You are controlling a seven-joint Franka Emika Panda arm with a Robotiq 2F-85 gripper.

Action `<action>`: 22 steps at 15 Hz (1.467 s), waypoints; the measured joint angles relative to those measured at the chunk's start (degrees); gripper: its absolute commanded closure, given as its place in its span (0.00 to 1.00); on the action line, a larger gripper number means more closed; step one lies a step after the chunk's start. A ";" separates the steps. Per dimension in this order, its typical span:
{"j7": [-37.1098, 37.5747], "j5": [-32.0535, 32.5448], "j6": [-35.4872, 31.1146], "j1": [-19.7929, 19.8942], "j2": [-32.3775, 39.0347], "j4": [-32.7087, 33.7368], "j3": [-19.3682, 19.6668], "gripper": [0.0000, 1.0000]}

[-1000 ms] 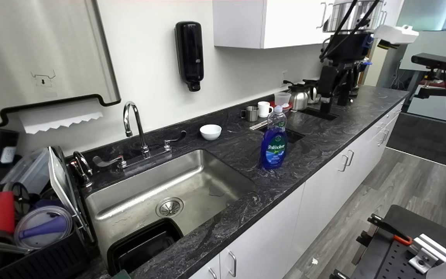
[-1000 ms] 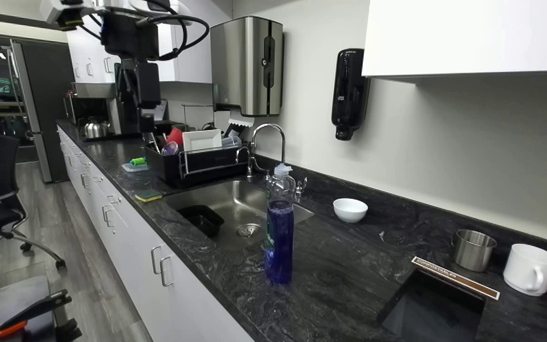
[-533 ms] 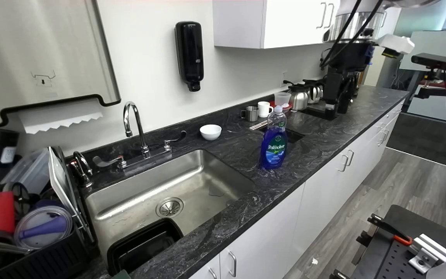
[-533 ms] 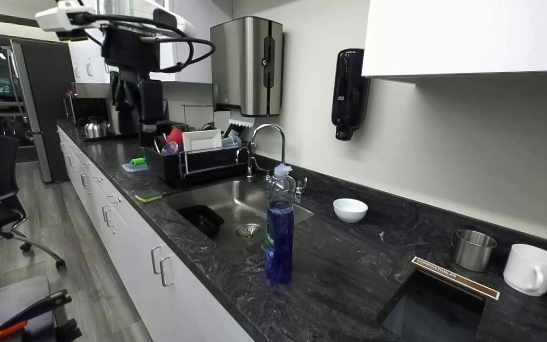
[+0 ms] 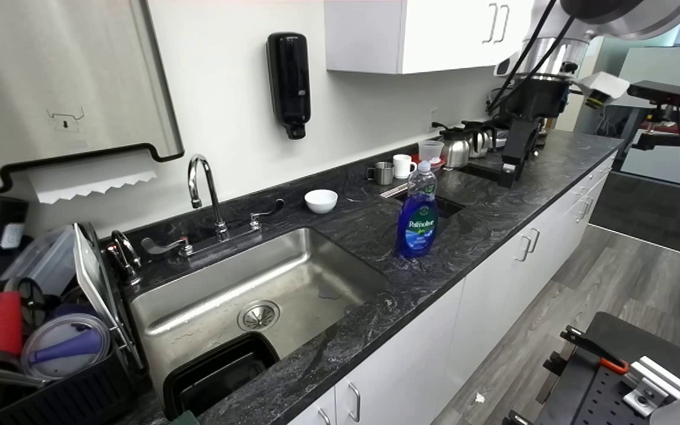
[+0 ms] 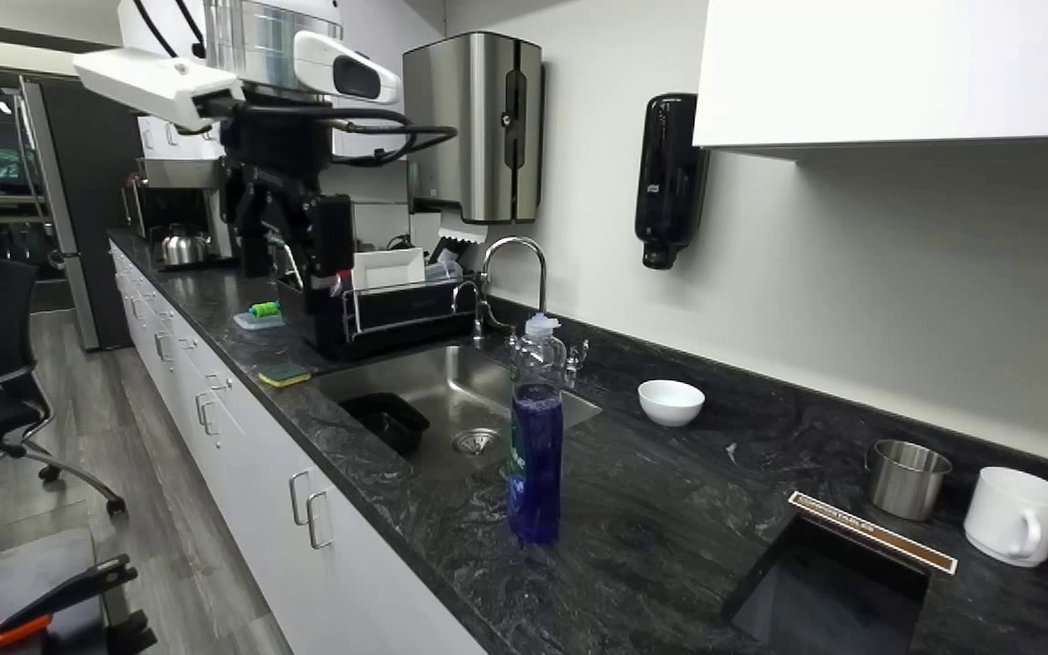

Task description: Pour some of the soap in the sink

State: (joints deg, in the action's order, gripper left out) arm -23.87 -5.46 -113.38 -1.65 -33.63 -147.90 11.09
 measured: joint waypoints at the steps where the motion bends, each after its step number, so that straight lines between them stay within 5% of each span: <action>1: -1.50 -0.11 -1.62 0.00 0.42 -0.36 0.79 0.00; 11: -17.26 -4.66 -15.40 -0.01 8.24 -0.94 7.59 0.00; 22: -40.75 -15.73 -16.07 0.54 13.49 4.54 14.66 0.00</action>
State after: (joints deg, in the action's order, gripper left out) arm -64.62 -21.19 -129.45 -1.12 -20.14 -143.36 25.76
